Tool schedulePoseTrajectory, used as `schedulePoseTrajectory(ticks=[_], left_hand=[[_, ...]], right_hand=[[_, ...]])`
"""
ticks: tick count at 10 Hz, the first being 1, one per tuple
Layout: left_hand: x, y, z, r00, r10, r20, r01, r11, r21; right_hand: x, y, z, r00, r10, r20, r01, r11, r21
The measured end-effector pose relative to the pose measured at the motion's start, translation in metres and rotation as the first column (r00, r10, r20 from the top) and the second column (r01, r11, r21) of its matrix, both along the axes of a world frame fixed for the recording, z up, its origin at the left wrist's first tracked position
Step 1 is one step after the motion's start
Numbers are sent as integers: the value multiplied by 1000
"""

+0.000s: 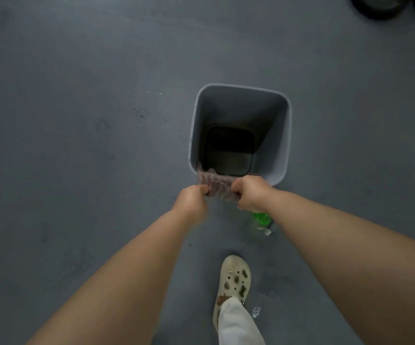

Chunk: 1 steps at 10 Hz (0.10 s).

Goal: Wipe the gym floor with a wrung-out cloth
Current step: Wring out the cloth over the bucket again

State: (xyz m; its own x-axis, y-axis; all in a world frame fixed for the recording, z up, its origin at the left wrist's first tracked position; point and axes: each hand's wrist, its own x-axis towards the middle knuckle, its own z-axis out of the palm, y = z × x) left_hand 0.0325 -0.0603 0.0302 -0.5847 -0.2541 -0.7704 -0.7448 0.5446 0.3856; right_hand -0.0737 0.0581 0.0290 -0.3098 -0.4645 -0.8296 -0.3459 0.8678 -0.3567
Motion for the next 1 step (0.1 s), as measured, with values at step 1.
schedulePoseTrajectory(ticks=[1], left_hand=[[-2, 0, 5, 996, -51, 68, 50, 999, 12]], right_hand=[[-1, -3, 0, 999, -42, 4, 42, 999, 23]])
